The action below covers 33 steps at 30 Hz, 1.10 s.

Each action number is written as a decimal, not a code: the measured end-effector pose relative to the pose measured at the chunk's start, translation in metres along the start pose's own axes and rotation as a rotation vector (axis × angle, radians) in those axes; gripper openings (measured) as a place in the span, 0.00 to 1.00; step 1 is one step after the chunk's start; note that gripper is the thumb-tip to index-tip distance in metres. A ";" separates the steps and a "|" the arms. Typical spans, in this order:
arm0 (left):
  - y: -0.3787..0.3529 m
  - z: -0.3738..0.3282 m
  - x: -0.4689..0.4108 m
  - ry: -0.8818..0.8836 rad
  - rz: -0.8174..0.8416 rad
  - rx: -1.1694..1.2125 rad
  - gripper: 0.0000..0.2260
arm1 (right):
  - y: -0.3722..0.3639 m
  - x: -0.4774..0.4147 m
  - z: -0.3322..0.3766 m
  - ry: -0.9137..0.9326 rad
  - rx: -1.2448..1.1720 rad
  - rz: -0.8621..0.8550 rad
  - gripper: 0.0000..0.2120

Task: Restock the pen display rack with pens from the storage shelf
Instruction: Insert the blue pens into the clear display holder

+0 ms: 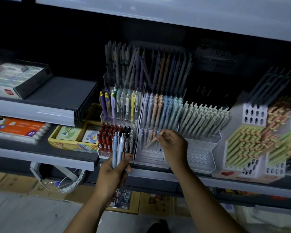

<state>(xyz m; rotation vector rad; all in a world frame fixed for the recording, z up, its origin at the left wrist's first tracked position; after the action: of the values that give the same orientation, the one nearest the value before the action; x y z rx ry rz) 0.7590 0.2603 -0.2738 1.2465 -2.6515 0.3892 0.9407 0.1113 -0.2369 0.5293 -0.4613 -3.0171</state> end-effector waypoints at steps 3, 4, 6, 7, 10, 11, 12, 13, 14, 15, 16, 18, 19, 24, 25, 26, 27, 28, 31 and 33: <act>0.003 0.000 0.001 0.000 -0.007 -0.006 0.12 | -0.002 -0.002 0.002 0.106 0.063 -0.006 0.07; 0.004 0.000 0.001 -0.005 -0.010 -0.011 0.12 | -0.003 -0.002 0.005 0.135 0.084 0.001 0.06; 0.006 0.000 0.000 -0.014 -0.022 -0.014 0.12 | -0.005 -0.003 0.008 0.179 0.123 0.022 0.03; 0.006 0.000 0.000 -0.017 -0.028 -0.011 0.11 | -0.005 -0.004 0.009 0.197 0.144 0.037 0.03; 0.006 -0.002 0.001 -0.016 -0.038 0.010 0.07 | -0.007 -0.008 0.012 0.258 0.210 0.097 0.07; 0.006 -0.002 0.001 -0.016 -0.038 0.009 0.07 | -0.009 -0.009 0.013 0.269 0.229 0.113 0.09; 0.005 -0.001 0.000 -0.015 -0.034 0.007 0.07 | -0.010 -0.009 0.014 0.279 0.246 0.124 0.09; 0.004 -0.001 0.000 -0.013 -0.032 0.005 0.07 | -0.013 -0.009 0.014 0.289 0.265 0.135 0.09; 0.003 -0.001 0.000 -0.011 -0.032 0.009 0.07 | -0.016 -0.007 0.015 0.302 0.279 0.148 0.08; 0.002 -0.002 0.000 -0.008 -0.033 0.018 0.07 | -0.020 -0.005 0.015 0.303 0.294 0.161 0.08; 0.001 -0.002 0.000 -0.004 -0.033 0.025 0.06 | -0.023 -0.003 0.014 0.288 0.302 0.166 0.07; -0.001 -0.002 0.001 0.001 -0.028 0.029 0.06 | -0.026 0.000 0.012 0.206 0.293 0.139 0.05; -0.002 -0.002 0.002 0.003 -0.025 0.027 0.06 | -0.026 0.001 0.011 0.166 0.287 0.117 0.05; -0.002 -0.001 0.001 0.007 -0.028 0.009 0.07 | -0.032 -0.002 0.009 0.160 0.329 0.119 0.07; -0.002 -0.001 0.001 0.009 -0.029 0.010 0.07 | -0.034 -0.001 0.009 0.178 0.358 0.142 0.07; -0.002 -0.001 0.001 0.013 -0.029 0.013 0.06 | -0.036 -0.001 0.007 0.198 0.386 0.158 0.07; -0.003 -0.001 0.001 0.017 -0.027 0.019 0.06 | -0.037 0.001 0.007 0.211 0.408 0.164 0.07; -0.003 -0.001 0.001 0.020 -0.024 0.025 0.06 | -0.037 0.001 0.007 0.219 0.422 0.160 0.07; -0.002 0.000 0.000 0.014 -0.017 0.024 0.06 | -0.037 0.002 0.005 0.211 0.443 0.154 0.08; -0.002 -0.001 0.000 0.012 -0.012 0.027 0.07 | -0.036 0.003 0.004 0.166 0.425 0.167 0.08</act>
<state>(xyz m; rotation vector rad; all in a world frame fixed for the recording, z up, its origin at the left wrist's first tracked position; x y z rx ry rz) 0.7604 0.2591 -0.2729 1.2629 -2.6358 0.4302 0.9372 0.1463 -0.2452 0.7136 -1.0838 -2.6886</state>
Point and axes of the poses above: each hand's wrist, its own x-axis away from the middle knuckle, its own y-axis out of the back of the hand, z = x × y, the point moved 6 cm from there along -x, towards the middle knuckle, and after that the axes turned 13 degrees about -z, right-handed, at the moved point
